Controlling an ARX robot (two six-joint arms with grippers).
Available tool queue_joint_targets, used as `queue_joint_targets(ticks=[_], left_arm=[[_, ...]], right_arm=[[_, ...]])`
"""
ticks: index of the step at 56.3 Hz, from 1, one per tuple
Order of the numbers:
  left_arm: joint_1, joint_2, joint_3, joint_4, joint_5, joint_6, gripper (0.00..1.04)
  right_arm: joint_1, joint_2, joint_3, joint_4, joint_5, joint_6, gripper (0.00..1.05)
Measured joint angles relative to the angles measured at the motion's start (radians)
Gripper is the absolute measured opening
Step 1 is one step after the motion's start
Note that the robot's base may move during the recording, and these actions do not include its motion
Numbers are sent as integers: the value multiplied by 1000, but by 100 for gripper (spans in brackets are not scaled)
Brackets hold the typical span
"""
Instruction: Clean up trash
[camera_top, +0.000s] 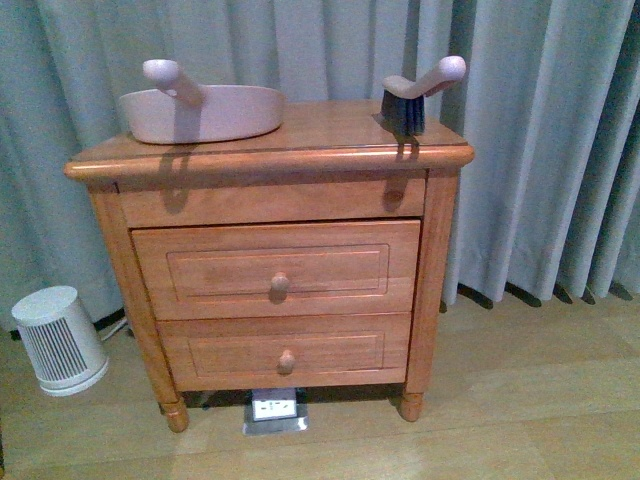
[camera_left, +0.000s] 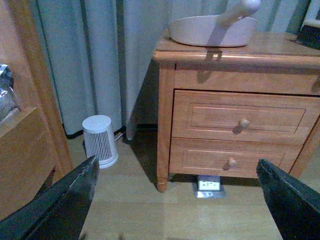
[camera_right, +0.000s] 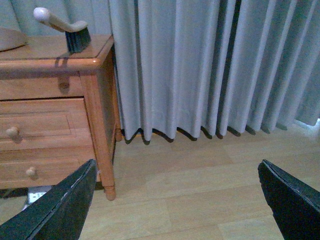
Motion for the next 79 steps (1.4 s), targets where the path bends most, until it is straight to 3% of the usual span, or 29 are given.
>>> queue_joint_targets(ticks=[79], left_arm=[[0, 0, 0, 0, 0, 0, 97]], right_arm=[[0, 0, 0, 0, 0, 0, 97]])
